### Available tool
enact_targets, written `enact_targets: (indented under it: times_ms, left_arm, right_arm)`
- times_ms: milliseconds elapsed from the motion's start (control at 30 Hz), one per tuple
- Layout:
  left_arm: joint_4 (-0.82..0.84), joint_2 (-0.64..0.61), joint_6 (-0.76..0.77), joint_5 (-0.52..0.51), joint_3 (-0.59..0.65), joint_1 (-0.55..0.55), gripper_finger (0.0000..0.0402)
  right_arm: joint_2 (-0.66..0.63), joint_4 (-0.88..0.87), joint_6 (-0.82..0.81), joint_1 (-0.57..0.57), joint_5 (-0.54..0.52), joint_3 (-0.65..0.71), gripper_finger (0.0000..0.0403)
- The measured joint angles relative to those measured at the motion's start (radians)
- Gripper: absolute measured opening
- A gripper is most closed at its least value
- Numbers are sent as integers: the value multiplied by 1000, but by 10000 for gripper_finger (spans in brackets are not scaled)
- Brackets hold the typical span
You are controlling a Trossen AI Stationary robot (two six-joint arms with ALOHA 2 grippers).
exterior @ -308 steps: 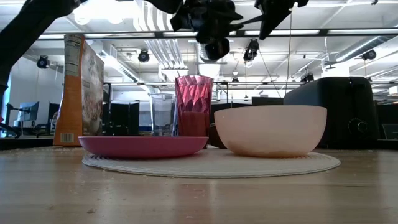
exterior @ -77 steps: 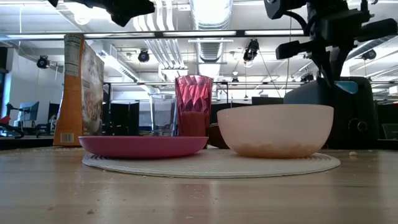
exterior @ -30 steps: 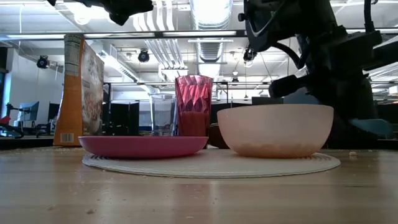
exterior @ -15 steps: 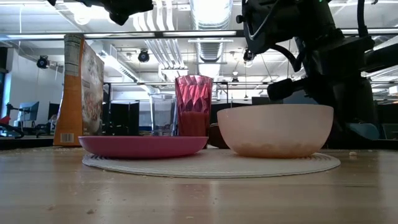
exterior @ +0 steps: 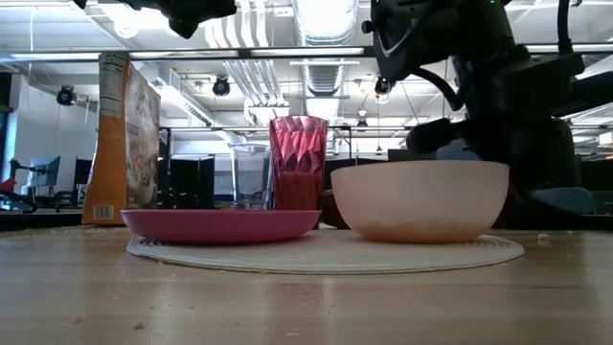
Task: Arrange a breakfast setting
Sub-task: Put the blue spoon beside the orange bowl, then return to Home Position
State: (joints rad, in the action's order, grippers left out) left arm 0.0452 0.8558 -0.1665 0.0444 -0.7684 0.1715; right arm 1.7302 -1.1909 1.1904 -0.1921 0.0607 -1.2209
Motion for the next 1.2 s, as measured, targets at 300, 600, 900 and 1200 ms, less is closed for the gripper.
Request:
enact_targets:
  times_ms: [300,600,900,1200]
  left_arm:
    - [0,1,0,0,0,0,76]
    - [0,1,0,0,0,0,76]
    - [0,1,0,0,0,0,76]
    - [-1,1,7,0,0,0,76]
  right_arm:
    - [0,51,-36,0,-41,0,9]
    - [0,71,-37,0,-58,0,33]
    - [0,70,-26,0,-87,0,58]
    - [-25,67,-40,0,-92,0,59]
